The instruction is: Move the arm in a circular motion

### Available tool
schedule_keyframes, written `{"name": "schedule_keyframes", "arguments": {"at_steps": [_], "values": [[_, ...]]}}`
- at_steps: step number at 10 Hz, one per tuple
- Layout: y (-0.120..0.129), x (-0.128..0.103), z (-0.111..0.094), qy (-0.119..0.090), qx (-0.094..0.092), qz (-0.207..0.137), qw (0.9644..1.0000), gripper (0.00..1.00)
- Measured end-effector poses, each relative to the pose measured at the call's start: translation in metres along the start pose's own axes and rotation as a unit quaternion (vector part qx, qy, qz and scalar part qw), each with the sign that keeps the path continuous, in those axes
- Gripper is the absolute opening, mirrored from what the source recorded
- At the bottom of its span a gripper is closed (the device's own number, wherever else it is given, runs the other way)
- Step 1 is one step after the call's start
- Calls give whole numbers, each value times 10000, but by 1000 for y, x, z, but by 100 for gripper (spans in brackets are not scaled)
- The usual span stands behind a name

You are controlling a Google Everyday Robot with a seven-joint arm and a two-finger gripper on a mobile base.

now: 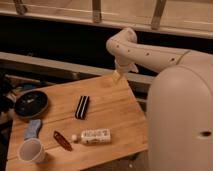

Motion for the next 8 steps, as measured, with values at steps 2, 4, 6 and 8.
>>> {"name": "schedule_keyframes", "arguments": {"at_steps": [2,4,6,8], "values": [[17,21,-4,71,-56,-258,9996,80],[43,32,-9,192,-43,-424,9989,80],[80,27,-19,227,-61,-586,9980,80],[98,34,-22,317,-54,-761,9966,80]]}}
